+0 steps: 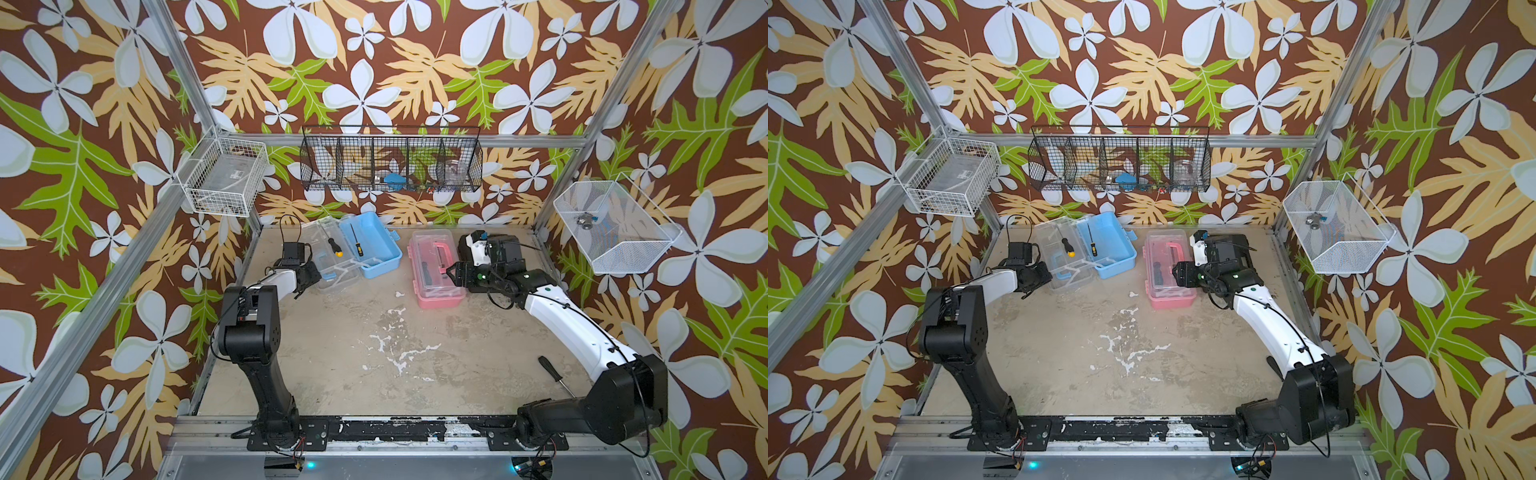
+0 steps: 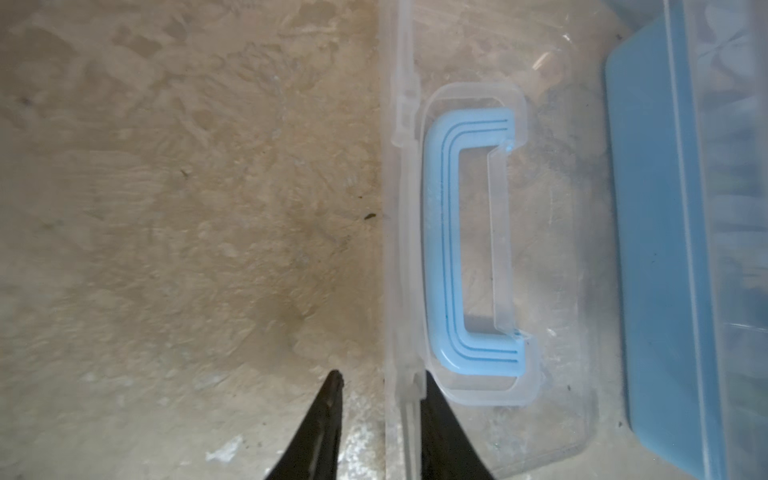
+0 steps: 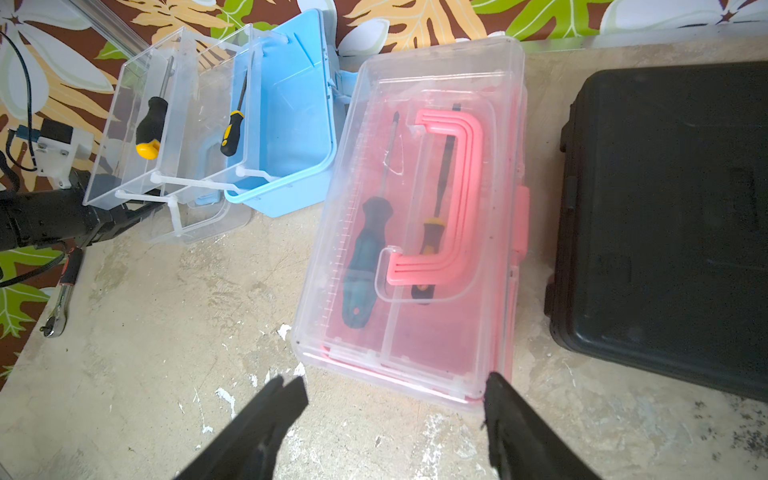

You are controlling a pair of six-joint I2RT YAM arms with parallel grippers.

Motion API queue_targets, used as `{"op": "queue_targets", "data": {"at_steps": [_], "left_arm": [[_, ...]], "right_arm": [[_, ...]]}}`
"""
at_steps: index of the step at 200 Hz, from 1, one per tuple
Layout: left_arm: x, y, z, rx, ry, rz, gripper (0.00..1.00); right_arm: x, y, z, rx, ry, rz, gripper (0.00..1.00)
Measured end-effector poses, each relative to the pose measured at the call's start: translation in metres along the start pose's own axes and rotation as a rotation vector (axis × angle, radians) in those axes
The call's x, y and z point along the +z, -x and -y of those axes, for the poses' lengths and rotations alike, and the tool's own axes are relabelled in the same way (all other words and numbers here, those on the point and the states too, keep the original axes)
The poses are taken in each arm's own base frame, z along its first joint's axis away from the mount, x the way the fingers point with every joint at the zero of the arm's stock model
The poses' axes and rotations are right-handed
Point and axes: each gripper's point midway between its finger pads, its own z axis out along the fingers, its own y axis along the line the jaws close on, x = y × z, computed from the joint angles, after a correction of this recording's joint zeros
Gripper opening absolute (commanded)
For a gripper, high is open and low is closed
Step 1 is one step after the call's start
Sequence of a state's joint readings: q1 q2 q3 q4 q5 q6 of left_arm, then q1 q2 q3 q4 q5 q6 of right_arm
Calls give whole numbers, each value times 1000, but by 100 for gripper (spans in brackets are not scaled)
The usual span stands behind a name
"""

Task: Close toolboxes
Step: Move the toolbox to the center of the board.

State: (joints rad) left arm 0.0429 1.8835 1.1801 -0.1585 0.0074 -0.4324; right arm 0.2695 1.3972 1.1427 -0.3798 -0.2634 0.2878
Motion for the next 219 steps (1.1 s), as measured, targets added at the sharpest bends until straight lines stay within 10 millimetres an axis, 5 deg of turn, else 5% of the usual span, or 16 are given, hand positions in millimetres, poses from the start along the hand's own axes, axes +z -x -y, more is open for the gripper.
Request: {"op": "queue_targets", "data": {"at_steps": [53, 84, 127, 168, 219], "left_arm": [[-39, -6, -21, 64, 116, 76, 2], [-57, -28, -22, 107, 145, 100, 0], [-84, -55, -18, 186, 151, 95, 0], [-108, -70, 6, 292, 112, 87, 0], [-136, -76, 25, 384, 98, 98, 0]], "right_arm": [[6, -18, -13, -17, 36, -42, 71], [11, -39, -33, -53, 80, -84, 64], [18, -55, -20, -28, 20, -119, 61], [41, -64, 0, -8, -61, -169, 61], [66, -41, 33, 21, -160, -161, 61]]}}
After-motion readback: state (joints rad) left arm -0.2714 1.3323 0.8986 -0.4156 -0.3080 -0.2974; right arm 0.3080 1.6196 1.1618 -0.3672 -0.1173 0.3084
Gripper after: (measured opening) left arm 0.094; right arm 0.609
